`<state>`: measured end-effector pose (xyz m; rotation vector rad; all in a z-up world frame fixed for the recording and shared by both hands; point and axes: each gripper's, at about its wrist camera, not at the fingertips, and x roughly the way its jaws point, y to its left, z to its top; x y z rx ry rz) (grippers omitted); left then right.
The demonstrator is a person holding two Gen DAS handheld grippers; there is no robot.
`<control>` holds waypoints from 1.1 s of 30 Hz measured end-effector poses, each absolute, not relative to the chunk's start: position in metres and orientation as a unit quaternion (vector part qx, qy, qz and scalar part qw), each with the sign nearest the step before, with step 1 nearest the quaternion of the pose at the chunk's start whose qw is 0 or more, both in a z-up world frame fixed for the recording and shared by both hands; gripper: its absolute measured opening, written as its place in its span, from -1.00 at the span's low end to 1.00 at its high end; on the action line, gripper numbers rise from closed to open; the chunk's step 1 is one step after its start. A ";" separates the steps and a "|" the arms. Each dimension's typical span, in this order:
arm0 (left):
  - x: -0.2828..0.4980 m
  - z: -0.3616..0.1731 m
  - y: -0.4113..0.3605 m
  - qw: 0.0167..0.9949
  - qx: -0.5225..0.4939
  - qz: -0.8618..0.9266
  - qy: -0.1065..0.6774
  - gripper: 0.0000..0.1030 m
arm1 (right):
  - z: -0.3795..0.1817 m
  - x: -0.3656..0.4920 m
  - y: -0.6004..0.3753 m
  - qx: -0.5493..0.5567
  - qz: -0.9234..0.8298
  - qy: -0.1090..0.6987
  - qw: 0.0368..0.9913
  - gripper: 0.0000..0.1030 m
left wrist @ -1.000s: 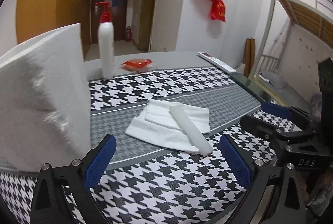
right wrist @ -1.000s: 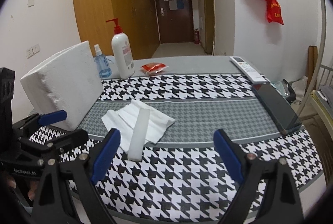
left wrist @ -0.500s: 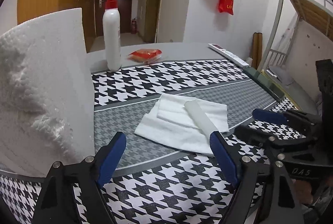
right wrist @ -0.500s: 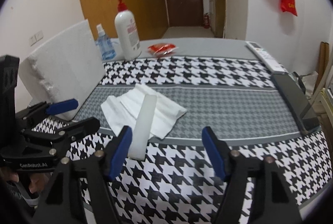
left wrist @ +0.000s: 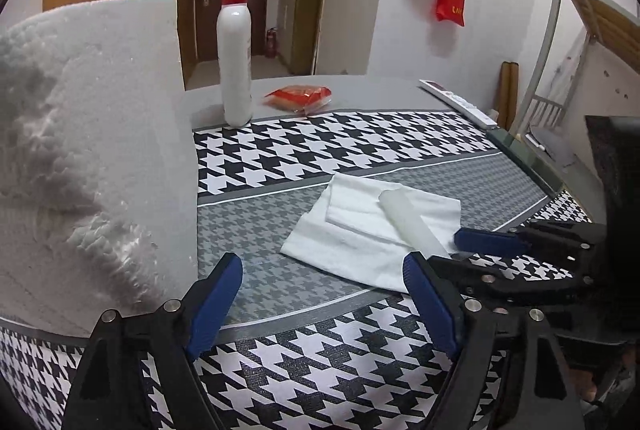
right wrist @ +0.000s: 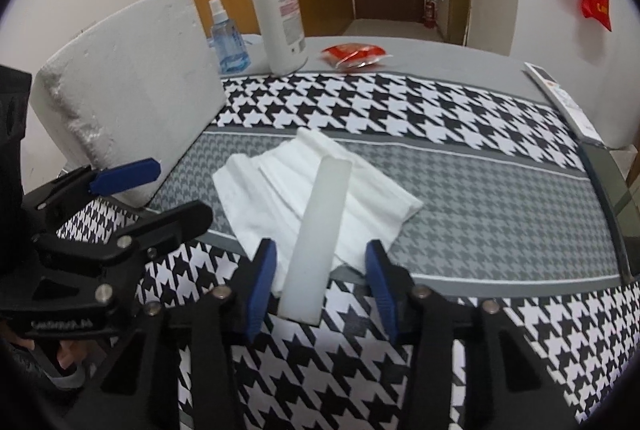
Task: Organize soft objects
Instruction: 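Grasp the white foam tube with the right gripper and lift it off the towel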
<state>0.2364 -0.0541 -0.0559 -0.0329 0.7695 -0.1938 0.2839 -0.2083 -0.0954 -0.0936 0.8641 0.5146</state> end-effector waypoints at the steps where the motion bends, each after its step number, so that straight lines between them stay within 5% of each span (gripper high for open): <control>1: 0.236 -0.056 -0.054 0.922 -0.017 -0.097 0.374 0.62 | -0.096 0.285 -0.207 -0.047 0.246 0.416 0.874 -0.17; 10: 0.233 -0.053 -0.054 0.924 -0.017 -0.094 0.371 0.62 | -0.100 0.287 -0.203 -0.063 0.238 0.423 0.872 -0.26; 24: 0.231 -0.052 -0.052 0.924 -0.022 -0.092 0.371 0.62 | -0.097 0.287 -0.200 -0.064 0.240 0.425 0.870 -0.66; 33: 0.230 -0.052 -0.055 0.923 -0.022 -0.092 0.372 0.62 | -0.081 0.275 -0.207 -0.051 0.251 0.404 0.878 -0.69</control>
